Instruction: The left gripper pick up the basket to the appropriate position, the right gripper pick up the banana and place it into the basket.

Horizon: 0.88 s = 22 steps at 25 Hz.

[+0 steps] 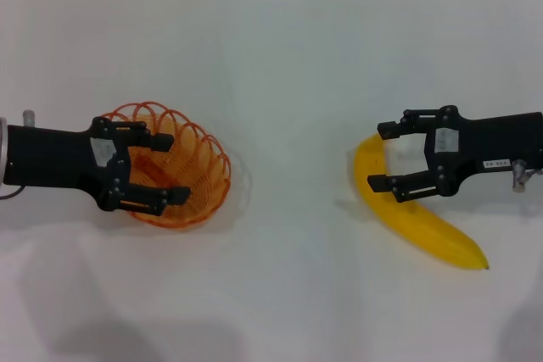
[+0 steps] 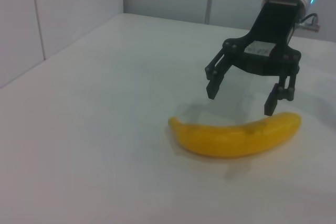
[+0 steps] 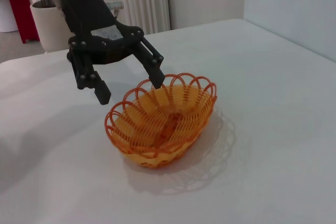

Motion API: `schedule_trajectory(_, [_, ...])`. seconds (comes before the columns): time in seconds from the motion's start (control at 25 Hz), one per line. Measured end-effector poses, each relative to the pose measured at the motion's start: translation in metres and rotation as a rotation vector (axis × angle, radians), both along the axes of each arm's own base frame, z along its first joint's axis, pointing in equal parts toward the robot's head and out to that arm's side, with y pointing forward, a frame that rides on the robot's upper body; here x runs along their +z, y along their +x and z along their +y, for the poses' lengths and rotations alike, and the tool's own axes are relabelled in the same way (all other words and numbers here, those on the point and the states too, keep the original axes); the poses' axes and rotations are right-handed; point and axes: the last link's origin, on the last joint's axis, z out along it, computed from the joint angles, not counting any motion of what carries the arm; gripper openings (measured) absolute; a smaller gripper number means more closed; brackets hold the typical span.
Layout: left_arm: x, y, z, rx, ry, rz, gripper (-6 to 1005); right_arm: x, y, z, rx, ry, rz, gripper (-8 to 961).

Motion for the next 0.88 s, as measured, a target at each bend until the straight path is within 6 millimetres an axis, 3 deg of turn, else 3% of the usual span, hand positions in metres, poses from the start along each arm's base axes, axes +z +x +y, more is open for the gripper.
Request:
schedule_trajectory(0.4, [0.002,0.001,0.001,0.041,-0.002,-0.010,850,0.000,0.000,0.000,0.000,0.000,0.001,862])
schedule_trajectory(0.68, [0.027,0.014,0.022,0.210,0.071,-0.006,842,0.000,0.000,0.000,0.001,0.000,0.001,863])
schedule_trajectory(0.88, [0.044,0.018,0.040,0.313,0.097,0.099,837,0.000,-0.001,0.000,0.002,0.000,0.001,863])
